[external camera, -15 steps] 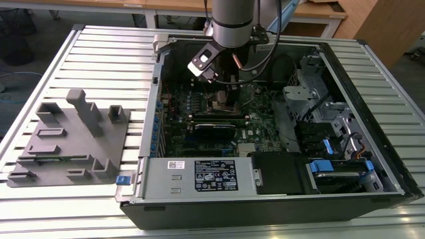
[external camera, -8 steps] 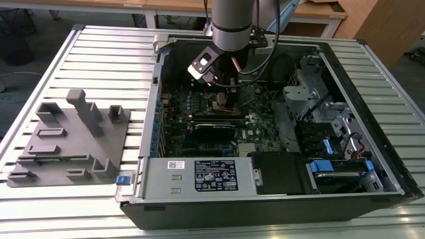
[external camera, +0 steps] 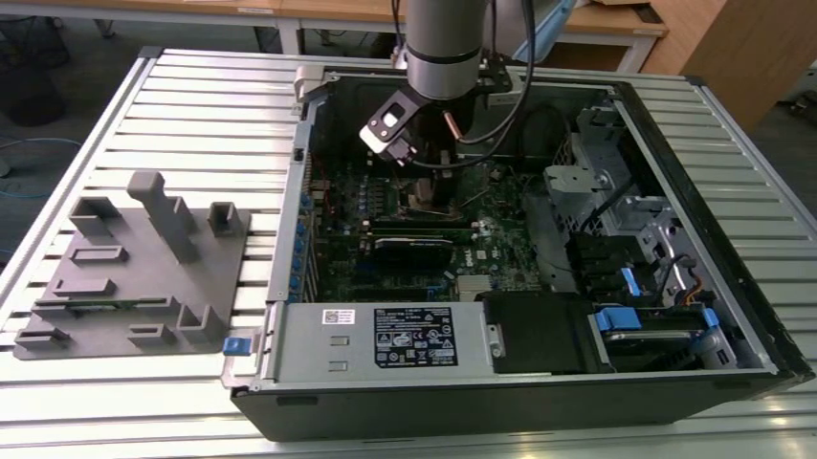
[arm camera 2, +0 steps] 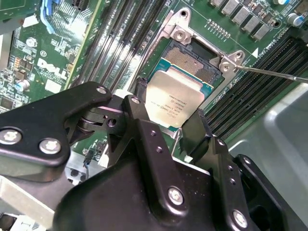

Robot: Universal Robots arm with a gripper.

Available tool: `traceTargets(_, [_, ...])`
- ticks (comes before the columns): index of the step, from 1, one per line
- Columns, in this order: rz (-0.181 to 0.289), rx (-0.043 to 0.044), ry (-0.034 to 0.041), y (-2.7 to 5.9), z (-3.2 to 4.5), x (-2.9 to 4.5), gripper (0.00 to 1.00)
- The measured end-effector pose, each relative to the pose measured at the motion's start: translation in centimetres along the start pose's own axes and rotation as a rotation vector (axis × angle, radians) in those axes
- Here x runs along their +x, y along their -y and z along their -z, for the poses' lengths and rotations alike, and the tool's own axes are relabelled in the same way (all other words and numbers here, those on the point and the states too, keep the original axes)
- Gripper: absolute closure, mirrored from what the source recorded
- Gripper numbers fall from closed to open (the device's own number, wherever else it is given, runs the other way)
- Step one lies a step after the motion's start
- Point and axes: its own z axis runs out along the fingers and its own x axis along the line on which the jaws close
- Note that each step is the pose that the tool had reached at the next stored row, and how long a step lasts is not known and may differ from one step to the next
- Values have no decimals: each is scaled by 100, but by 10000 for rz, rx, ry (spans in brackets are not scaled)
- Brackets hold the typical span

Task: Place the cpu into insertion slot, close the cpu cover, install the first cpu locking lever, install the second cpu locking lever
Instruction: 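Place the cpu into insertion slot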

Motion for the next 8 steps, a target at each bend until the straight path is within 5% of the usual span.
traceTargets(8, [-25, 1, 3, 31, -69, 8, 46])
